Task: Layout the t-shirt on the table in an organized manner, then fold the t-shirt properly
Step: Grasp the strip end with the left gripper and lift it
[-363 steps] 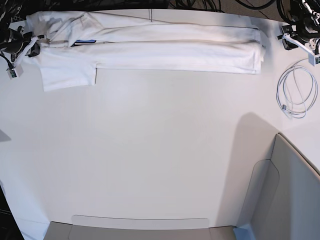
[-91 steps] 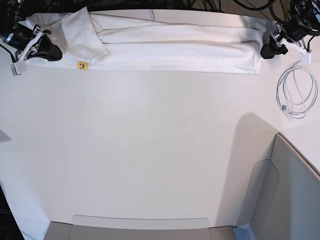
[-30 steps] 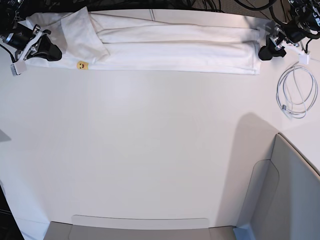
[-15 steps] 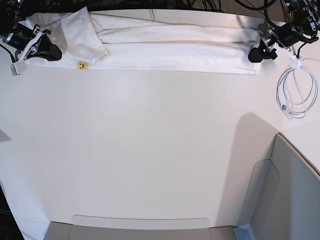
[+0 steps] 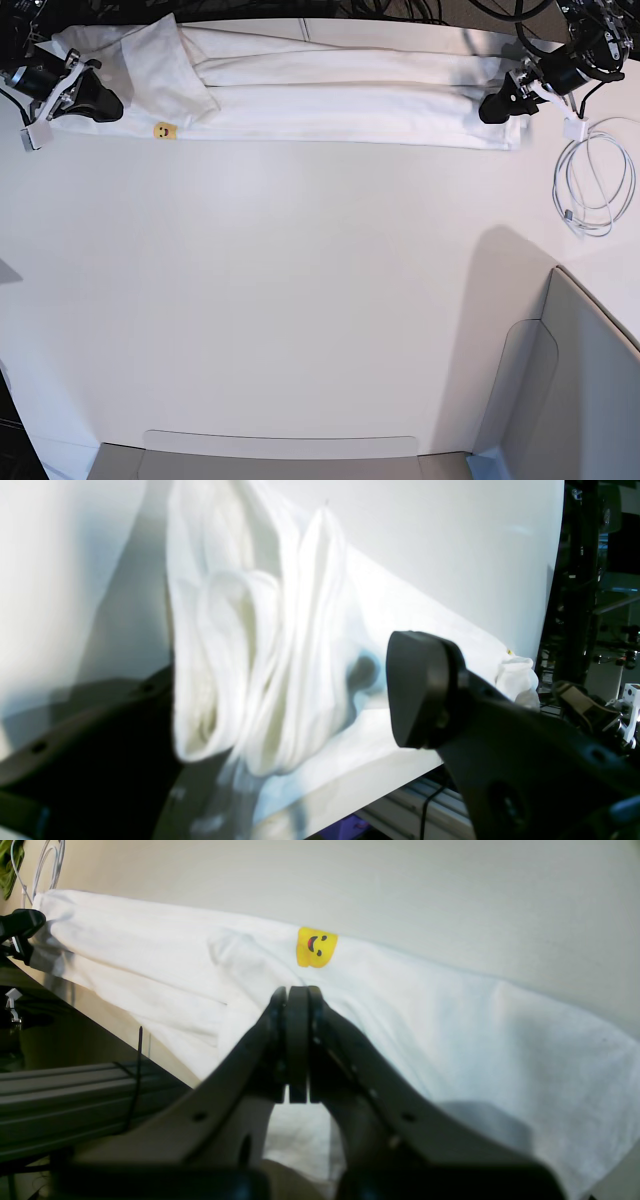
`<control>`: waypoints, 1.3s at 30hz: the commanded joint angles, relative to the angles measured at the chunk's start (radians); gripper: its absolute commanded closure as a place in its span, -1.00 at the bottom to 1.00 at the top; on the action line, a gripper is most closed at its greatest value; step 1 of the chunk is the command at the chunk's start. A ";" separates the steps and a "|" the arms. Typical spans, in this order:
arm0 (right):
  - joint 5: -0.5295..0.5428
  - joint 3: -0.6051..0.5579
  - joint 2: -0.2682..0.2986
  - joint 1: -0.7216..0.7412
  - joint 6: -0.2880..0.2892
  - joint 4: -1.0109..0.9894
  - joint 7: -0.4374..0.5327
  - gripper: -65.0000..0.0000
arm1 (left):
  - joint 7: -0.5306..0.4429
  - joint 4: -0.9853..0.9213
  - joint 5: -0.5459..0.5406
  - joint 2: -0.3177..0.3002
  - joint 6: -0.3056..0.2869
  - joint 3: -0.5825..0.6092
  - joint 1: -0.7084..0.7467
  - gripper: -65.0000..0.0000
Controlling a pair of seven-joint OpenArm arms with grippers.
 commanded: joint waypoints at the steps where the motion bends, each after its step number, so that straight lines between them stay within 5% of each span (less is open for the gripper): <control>1: 0.015 0.006 0.017 0.000 0.003 0.011 0.011 1.00 | 0.013 0.005 0.032 -0.015 0.006 -0.005 0.011 -0.38; 12: -0.009 0.006 0.017 0.003 0.003 0.011 0.011 1.00 | 0.013 0.006 0.122 0.010 0.006 -0.008 0.005 -0.38; 39: -0.009 0.011 0.015 0.000 0.003 0.011 0.011 1.00 | 0.013 0.006 0.118 0.022 0.004 -0.042 0.003 -0.25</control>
